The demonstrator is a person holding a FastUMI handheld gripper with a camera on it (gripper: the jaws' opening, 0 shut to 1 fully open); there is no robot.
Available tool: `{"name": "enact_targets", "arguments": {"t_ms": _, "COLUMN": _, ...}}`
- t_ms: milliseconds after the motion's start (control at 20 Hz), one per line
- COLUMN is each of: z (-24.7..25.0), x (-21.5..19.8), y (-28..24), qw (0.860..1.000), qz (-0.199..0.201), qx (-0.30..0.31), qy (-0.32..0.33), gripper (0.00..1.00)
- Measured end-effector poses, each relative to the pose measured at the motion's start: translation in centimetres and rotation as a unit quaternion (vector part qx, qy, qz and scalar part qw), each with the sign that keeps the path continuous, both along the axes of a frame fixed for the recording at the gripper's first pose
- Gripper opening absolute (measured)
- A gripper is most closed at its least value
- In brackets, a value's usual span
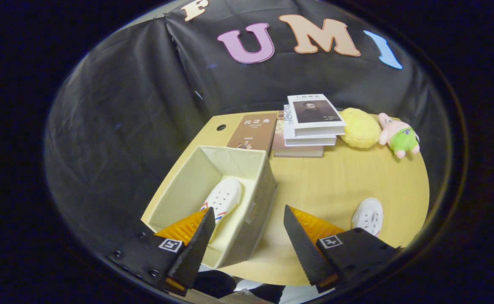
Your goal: Open the storage box then place both shoes into the box .Put the left shoe in first, then the right shoe, with the right side of both shoes facing outward in a uniform manner.
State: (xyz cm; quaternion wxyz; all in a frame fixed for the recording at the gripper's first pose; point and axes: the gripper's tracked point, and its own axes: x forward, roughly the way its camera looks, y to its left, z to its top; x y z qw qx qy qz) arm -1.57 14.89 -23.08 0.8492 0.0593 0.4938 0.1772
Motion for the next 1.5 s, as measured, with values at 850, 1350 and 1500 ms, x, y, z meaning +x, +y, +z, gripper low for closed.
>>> {"name": "enact_targets", "arguments": {"t_ms": 850, "z": -4.6, "x": -1.2, "y": -20.1, "qw": 0.992, "qz": -0.091, "qx": -0.086, "qy": 0.014, "gripper": 1.00}}
{"name": "enact_targets", "arguments": {"t_ms": 1350, "z": -12.5, "x": -4.4, "y": -27.1, "qw": 0.983, "qz": -0.072, "qx": -0.136, "qy": 0.101, "gripper": 1.00}}
{"name": "enact_targets", "arguments": {"t_ms": 1500, "z": -14.4, "x": -4.7, "y": -27.9, "qw": 0.980, "qz": -0.048, "qx": -0.154, "qy": 0.118, "gripper": 0.98}}
